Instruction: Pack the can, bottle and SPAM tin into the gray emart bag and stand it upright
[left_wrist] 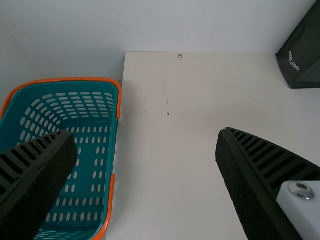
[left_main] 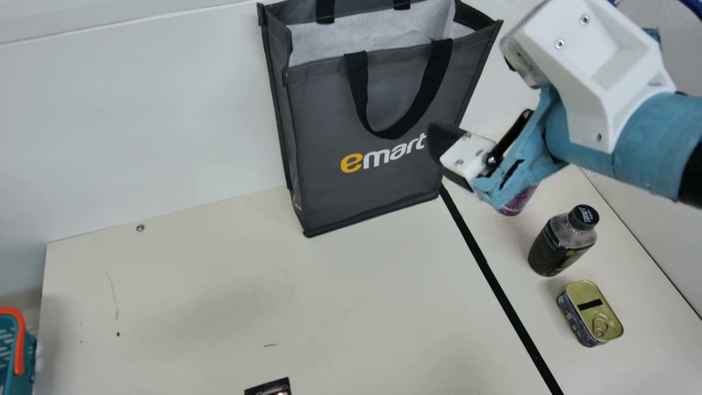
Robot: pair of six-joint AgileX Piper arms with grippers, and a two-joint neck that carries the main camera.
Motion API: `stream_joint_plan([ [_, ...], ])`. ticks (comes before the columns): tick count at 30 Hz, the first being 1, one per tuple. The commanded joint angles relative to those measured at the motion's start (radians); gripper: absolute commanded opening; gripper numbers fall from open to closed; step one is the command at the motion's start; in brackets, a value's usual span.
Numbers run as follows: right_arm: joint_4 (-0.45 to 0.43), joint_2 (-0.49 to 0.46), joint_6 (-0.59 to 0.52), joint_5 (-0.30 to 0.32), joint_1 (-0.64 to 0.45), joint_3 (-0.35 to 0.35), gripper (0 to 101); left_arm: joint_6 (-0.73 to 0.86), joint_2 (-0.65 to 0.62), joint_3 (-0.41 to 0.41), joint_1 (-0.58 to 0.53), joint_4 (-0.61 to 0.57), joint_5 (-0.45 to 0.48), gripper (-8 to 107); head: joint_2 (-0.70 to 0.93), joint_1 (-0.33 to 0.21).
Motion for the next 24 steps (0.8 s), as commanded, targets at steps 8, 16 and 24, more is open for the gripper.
stream_joint_plan([
  [8, 0.073, 0.104, -0.117, 0.010, -0.035, -0.109, 95, 0.000, 0.000, 0.000, 0.000, 0.000, 0.000, 90, -0.001, -0.023],
  [16, 0.128, 0.211, -0.204, 0.032, -0.060, -0.226, 95, 0.000, 0.000, 0.000, 0.000, 0.000, 0.000, 90, -0.001, -0.023],
  [24, 0.176, 0.329, -0.278, 0.075, -0.080, -0.367, 95, 0.000, 0.000, 0.000, 0.000, 0.000, 0.000, 90, -0.001, -0.023],
])
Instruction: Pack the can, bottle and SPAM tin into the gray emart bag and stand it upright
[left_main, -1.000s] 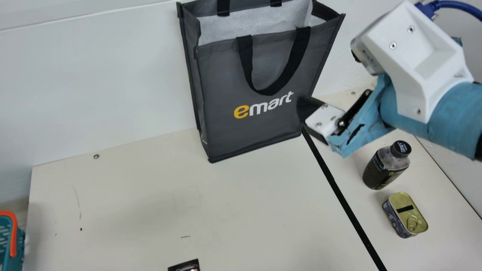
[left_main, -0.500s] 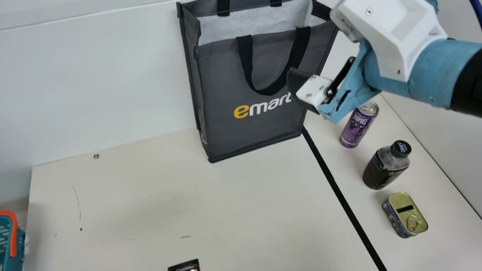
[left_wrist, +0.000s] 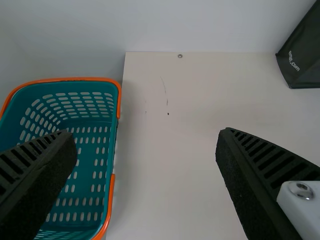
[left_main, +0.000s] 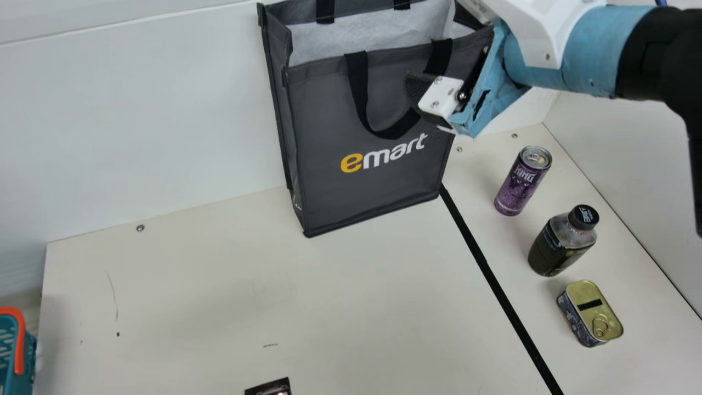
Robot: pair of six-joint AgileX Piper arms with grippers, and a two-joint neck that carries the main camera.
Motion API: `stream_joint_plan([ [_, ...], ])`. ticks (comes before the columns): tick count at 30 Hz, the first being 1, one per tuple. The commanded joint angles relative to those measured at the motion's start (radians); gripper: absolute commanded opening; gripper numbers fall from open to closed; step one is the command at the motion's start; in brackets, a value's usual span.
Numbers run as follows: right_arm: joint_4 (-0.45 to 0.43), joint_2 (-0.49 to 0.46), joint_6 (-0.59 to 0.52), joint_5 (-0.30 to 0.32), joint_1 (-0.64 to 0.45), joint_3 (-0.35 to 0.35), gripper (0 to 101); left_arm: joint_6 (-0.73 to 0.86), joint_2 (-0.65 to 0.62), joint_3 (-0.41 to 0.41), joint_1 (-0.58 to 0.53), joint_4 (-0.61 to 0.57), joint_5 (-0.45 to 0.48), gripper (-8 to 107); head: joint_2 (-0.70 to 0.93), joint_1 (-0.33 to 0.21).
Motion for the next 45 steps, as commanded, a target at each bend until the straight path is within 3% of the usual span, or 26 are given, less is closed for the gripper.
stream_joint_plan([
  [1, 0.007, 0.037, -0.018, 0.016, -0.002, -0.051, 95, 0.000, 0.000, 0.000, 0.000, 0.000, 0.000, 90, -0.001, -0.023],
  [11, 0.014, 0.163, -0.071, 0.038, 0.003, -0.184, 95, 0.000, 0.000, 0.000, 0.000, 0.000, 0.000, 90, -0.001, -0.023],
  [19, 0.017, 0.235, -0.100, 0.038, 0.015, -0.225, 95, 0.000, 0.000, 0.000, 0.000, 0.000, 0.000, 90, -0.001, -0.023],
  [28, 0.027, 0.290, -0.138, 0.038, 0.025, -0.219, 95, 0.000, 0.000, 0.000, 0.000, 0.000, 0.000, 90, -0.001, -0.023],
  [41, 0.034, 0.304, -0.240, 0.038, 0.051, -0.116, 95, 0.000, 0.000, 0.000, 0.000, 0.000, 0.000, 90, -0.001, -0.023],
  [45, 0.037, 0.301, -0.258, 0.038, 0.055, -0.090, 68, 0.000, 0.000, 0.000, 0.000, 0.000, 0.000, 90, -0.001, -0.023],
])
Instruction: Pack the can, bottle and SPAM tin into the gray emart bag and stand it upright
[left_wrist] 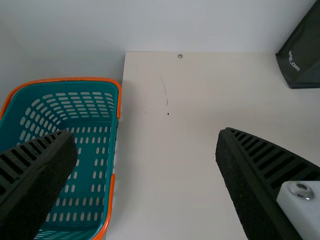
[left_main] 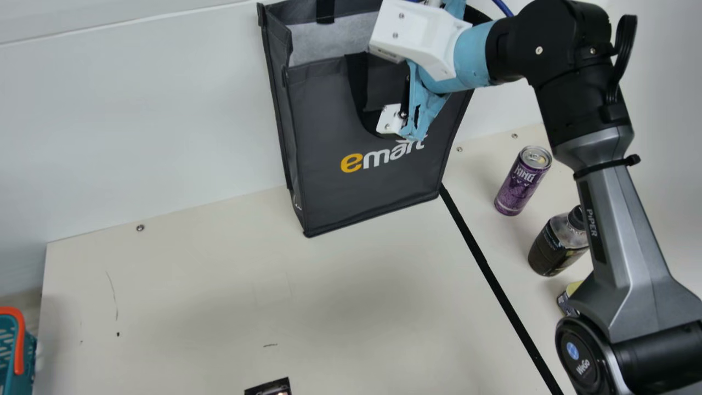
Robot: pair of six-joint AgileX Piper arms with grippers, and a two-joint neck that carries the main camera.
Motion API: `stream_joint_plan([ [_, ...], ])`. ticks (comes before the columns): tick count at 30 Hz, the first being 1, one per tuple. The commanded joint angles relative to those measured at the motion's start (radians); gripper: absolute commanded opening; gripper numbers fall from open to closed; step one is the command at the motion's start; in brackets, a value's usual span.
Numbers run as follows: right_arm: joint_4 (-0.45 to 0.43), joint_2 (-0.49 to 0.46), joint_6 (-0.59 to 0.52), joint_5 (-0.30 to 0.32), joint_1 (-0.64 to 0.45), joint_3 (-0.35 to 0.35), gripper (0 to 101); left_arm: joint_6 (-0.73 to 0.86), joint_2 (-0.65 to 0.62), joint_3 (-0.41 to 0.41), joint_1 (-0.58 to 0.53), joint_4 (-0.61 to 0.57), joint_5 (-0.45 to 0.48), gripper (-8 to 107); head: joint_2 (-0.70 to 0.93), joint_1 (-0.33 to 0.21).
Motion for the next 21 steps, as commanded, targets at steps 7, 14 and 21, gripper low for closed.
stream_joint_plan([
  [7, 0.007, -0.008, -0.015, 0.002, 0.001, 0.026, 22, 0.000, 0.000, 0.000, 0.000, 0.000, 0.000, 90, -0.001, -0.023],
  [14, 0.009, -0.028, -0.008, 0.002, -0.001, 0.040, 0, 0.000, 0.000, 0.000, 0.000, 0.000, 0.000, 90, -0.001, -0.023],
  [21, 0.004, -0.070, 0.010, 0.002, 0.002, 0.060, 0, 0.000, 0.000, 0.000, 0.000, 0.000, 0.000, 90, -0.001, -0.023],
])
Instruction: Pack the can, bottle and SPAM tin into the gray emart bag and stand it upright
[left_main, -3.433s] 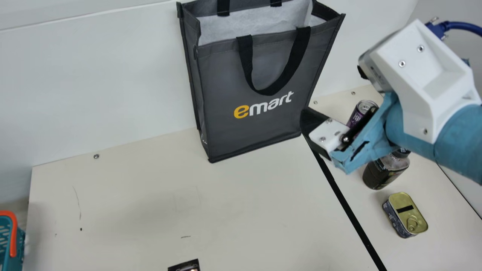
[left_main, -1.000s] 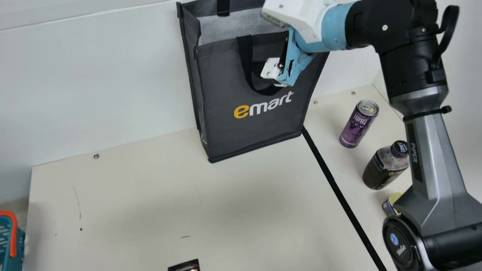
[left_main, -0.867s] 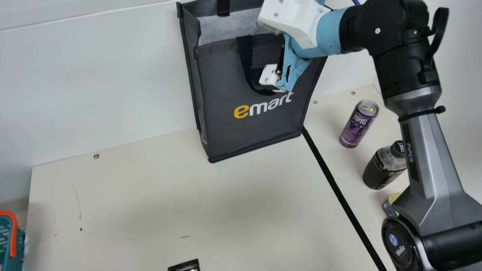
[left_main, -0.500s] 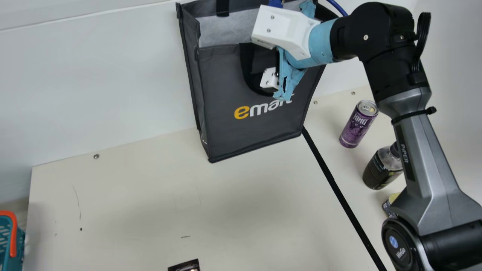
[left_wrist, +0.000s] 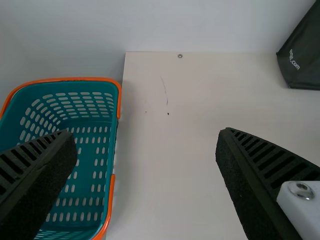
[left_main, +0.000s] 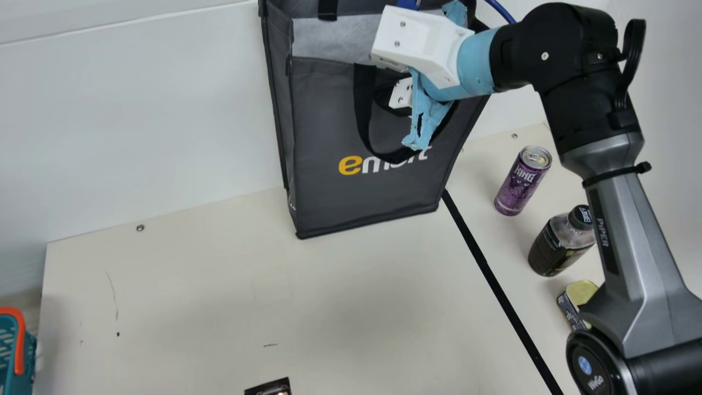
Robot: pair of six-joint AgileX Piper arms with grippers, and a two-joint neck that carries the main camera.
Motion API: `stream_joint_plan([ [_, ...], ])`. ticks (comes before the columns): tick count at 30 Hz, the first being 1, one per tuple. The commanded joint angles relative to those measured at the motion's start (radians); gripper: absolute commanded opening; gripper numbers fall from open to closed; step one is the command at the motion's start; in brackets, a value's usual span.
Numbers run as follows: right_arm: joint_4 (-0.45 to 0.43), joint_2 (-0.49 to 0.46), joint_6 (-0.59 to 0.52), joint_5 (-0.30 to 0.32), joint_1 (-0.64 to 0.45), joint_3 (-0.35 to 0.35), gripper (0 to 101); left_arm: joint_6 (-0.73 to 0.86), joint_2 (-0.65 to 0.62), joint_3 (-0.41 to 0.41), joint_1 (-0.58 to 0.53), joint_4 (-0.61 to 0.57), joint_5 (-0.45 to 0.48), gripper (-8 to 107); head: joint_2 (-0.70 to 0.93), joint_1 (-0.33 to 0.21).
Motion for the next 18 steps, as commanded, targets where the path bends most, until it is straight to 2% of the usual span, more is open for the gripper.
stream_joint_plan([
  [1, -0.004, -0.018, 0.007, -0.002, 0.004, 0.008, 0, 0.000, 0.000, 0.000, 0.000, 0.000, 0.000, 90, -0.001, -0.023],
  [18, -0.055, -0.220, 0.063, -0.002, 0.072, 0.143, 0, 0.000, 0.000, 0.000, 0.000, 0.000, 0.000, 90, -0.001, -0.023],
])
